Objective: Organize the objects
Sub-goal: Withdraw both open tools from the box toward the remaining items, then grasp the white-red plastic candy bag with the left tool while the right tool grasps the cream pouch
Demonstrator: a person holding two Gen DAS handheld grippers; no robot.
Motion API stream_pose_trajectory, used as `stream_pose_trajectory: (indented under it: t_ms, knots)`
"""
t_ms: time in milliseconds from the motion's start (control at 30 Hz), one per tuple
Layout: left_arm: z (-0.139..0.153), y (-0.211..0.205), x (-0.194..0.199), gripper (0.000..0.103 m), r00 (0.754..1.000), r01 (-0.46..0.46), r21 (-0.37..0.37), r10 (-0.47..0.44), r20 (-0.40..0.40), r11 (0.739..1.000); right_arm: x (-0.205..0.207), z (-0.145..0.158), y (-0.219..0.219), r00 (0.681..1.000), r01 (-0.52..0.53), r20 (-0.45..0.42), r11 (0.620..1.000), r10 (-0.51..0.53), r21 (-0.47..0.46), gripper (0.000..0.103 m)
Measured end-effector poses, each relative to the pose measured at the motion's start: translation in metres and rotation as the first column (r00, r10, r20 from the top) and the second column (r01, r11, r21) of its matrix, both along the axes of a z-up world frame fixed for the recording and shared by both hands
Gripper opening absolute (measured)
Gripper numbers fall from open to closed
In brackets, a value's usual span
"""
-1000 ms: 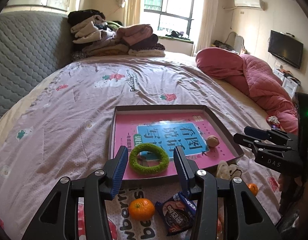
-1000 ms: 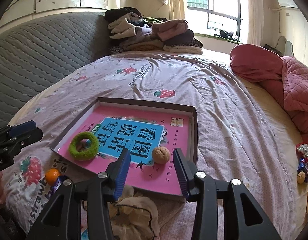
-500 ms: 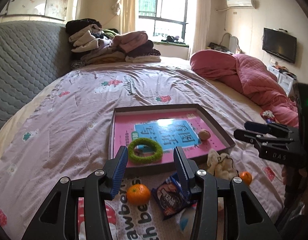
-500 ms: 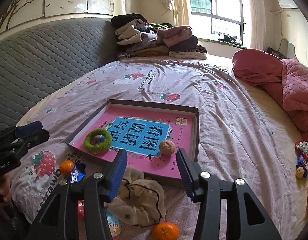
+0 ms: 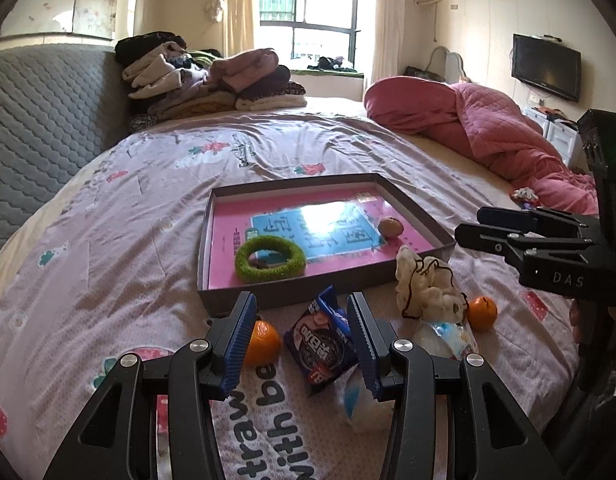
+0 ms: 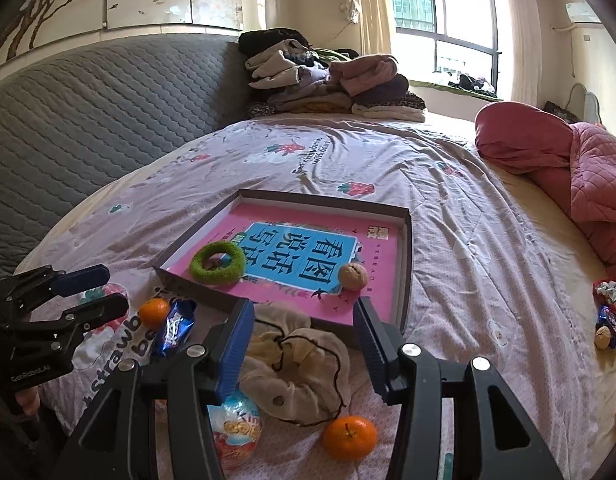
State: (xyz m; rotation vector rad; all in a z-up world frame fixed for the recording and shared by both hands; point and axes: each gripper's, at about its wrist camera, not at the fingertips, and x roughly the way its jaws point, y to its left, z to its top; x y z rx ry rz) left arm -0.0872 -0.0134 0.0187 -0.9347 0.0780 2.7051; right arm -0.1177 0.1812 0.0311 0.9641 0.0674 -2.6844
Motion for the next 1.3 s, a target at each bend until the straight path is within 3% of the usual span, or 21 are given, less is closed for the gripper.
stream_pose_trajectory:
  t_ms: [700,1300]
  knots:
    - [-0.020,0.011,0.024,0.049,0.997,0.057,-0.017,-0.056,0.049,0.998,0.014,-0.013,-0.012,0.999,-0.040,0.022,0.999,0.039,0.031,0.051]
    - [-0.036,0.033,0.055,0.049,0.972,0.231,-0.041,-0.229,0.051,0.972,0.016,-0.015,-0.012,0.998,-0.050,0.026,0.998,0.049,0.037,0.051]
